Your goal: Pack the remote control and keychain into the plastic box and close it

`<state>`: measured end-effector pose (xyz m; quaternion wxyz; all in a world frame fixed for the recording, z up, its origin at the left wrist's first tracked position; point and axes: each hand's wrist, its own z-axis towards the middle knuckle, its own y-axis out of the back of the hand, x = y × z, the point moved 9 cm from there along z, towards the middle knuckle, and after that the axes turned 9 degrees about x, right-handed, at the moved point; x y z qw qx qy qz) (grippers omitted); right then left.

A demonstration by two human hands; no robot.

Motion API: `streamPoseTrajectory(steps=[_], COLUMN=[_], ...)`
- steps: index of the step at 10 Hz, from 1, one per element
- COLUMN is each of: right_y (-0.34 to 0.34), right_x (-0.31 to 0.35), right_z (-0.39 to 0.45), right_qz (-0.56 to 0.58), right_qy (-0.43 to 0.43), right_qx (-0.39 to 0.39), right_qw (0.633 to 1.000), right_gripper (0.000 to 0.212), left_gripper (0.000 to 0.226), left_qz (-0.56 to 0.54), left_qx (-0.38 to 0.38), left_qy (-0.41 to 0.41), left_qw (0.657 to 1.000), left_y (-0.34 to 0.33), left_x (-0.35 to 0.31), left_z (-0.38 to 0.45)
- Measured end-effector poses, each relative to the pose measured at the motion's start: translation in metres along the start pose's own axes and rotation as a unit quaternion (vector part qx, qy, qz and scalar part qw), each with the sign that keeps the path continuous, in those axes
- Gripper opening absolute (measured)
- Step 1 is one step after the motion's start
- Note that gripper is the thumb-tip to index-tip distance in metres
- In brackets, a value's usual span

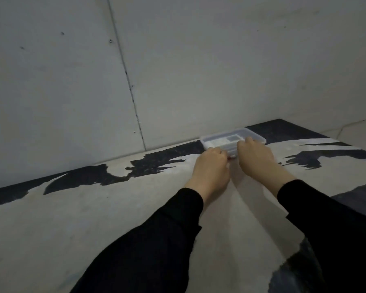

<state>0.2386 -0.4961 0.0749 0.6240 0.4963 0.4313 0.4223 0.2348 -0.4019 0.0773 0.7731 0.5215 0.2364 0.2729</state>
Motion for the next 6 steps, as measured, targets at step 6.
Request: streamPoseTrajectory(steps=[6], right_y=[-0.045], right_x=[-0.040], right_z=[0.057], right_qz=[0.123], right_qy=[-0.050], right_qx=[0.034], right_qw=[0.991], right_gripper=[0.070], left_gripper=[0.064], left_qz=[0.013], left_qx=[0.115], left_qy=[-0.009], left_qw=[0.993], left_y=[-0.023], left_x=[0.032], left_z=[0.043])
